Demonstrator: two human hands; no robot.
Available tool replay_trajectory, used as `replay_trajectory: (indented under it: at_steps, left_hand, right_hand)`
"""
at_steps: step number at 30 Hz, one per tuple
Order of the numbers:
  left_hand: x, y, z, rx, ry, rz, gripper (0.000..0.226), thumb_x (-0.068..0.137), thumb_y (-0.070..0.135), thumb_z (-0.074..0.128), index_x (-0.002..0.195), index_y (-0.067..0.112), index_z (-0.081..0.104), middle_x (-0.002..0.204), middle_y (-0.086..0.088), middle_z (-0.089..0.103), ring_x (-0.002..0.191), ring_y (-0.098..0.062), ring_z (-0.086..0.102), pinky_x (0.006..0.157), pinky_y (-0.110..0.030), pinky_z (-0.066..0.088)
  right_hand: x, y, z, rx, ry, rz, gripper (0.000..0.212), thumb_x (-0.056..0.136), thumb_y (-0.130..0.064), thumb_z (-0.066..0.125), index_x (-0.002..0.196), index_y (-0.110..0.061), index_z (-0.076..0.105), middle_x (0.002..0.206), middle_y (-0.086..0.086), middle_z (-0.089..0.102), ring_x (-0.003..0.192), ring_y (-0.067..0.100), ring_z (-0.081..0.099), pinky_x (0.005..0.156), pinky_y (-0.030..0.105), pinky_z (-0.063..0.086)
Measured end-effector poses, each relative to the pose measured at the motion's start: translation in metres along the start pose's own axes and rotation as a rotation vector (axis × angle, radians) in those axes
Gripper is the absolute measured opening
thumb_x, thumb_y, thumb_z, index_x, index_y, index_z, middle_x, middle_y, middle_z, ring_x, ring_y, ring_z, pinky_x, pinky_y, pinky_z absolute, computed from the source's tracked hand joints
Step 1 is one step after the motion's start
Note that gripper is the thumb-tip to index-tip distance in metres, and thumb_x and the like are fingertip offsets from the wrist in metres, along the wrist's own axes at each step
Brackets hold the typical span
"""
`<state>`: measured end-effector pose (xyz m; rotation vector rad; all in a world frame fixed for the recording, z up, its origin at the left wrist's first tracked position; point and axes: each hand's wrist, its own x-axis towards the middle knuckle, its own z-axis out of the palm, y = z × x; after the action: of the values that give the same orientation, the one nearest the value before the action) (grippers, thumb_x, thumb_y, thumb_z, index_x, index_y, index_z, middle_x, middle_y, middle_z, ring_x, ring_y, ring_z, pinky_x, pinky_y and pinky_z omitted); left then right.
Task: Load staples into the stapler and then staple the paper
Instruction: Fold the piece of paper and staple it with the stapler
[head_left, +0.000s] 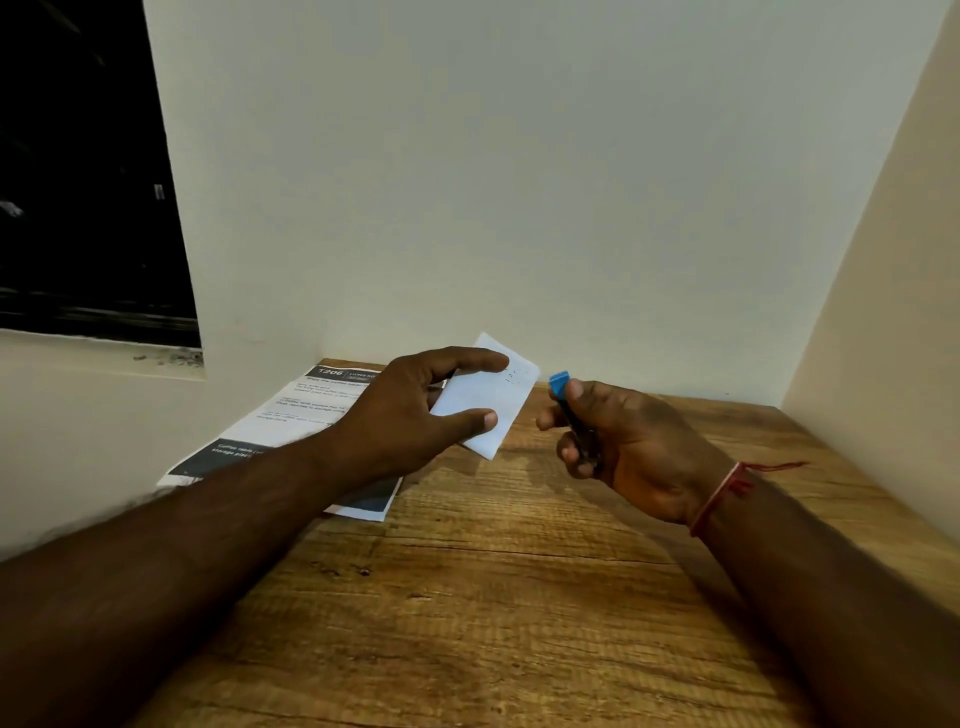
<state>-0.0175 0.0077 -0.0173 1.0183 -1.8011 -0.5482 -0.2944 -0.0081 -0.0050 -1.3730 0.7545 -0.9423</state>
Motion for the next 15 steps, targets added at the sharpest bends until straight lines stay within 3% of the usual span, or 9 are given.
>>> replay_trajectory:
  at_steps: [5,8,11,13,15]
  left_hand:
    - [-0.0002,0.0020,-0.0003,0.023,0.003,0.008,0.054,0.092,0.022,0.093,0.136,0.047,0.075,0.141,0.017,0.074,0.119,-0.012,0.077,0.099,-0.047,0.068]
    - [-0.0006,0.0028,0.0001,0.021,-0.008,0.010,0.054,0.092,0.022,0.093,0.137,0.048,0.075,0.143,0.018,0.074,0.121,-0.013,0.076,0.100,-0.049,0.067]
    - [-0.0012,0.0033,0.0006,0.014,-0.006,0.011,0.054,0.092,0.021,0.093,0.136,0.047,0.075,0.141,0.017,0.075,0.120,-0.013,0.077,0.100,-0.049,0.067]
    - [-0.0016,0.0037,0.0006,0.005,-0.009,0.007,0.054,0.093,0.021,0.093,0.136,0.047,0.075,0.141,0.017,0.075,0.120,-0.014,0.077,0.101,-0.049,0.067]
    - [-0.0019,0.0041,0.0007,0.007,-0.011,0.010,0.054,0.093,0.021,0.093,0.137,0.047,0.075,0.141,0.017,0.075,0.121,-0.013,0.077,0.100,-0.047,0.067]
  right_hand:
    - [0.0020,0.0055,0.0010,-0.199,0.098,-0.068,0.042,0.093,-0.027,0.079,0.129,-0.006,0.072,0.090,0.010,0.068,0.064,0.017,0.054,0.057,0.029,0.044]
    - [0.0034,0.0088,0.0019,-0.364,0.188,-0.077,0.029,0.103,-0.029,0.074,0.123,-0.008,0.078,0.089,0.013,0.058,0.070,0.020,0.050,0.062,0.033,0.046]
    - [0.0052,0.0098,0.0036,-0.278,0.191,-0.042,0.048,0.109,-0.048,0.060,0.124,-0.006,0.077,0.097,0.009,0.067,0.077,0.022,0.054,0.066,0.036,0.048]
    - [0.0060,0.0095,0.0045,-0.196,0.182,-0.027,0.050,0.113,-0.046,0.052,0.125,-0.004,0.076,0.100,0.009,0.071,0.084,0.026,0.056,0.070,0.038,0.048]
    - [0.0063,0.0099,0.0044,-0.182,0.168,-0.035,0.043,0.112,-0.039,0.056,0.123,-0.004,0.078,0.104,0.011,0.072,0.089,0.026,0.057,0.073,0.037,0.050]
